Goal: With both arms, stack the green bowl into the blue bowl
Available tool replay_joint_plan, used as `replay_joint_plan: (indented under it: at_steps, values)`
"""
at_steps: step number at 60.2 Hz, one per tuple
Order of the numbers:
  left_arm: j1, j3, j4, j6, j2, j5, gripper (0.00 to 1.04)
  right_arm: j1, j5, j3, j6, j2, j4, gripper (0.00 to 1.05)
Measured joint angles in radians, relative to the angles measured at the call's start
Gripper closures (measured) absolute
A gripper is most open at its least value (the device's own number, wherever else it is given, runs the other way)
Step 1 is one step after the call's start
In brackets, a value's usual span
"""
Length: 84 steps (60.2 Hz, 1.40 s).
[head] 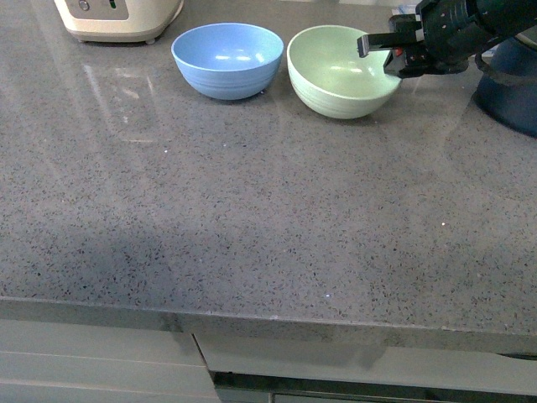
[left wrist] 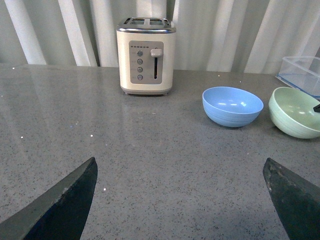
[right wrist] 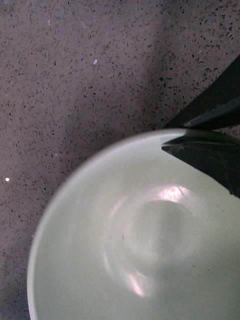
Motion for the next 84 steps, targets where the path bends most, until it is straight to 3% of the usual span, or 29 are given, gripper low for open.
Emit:
replay_joint_plan:
  at_steps: [3, 23, 59, 84]
  values:
    - [0.000, 0.000, 0.000, 0.000, 0.000, 0.000, 0.07, -0.006, -0.012, 0.001, 0.004, 0.000, 0.000, 1.04]
    - [0.000, 0.000, 0.000, 0.000, 0.000, 0.000, 0.07, -0.025, -0.013, 0.023, -0.002, -0.002, -0.020, 1.04]
    - [0.000, 0.000, 0.000, 0.000, 0.000, 0.000, 0.07, -0.044, -0.035, 0.231, -0.035, -0.020, -0.195, 1.04]
    - [0.000, 0.000, 0.000, 0.000, 0.000, 0.000, 0.07, 0.066, -0.051, 0.352, -0.027, -0.032, -0.266, 1.04]
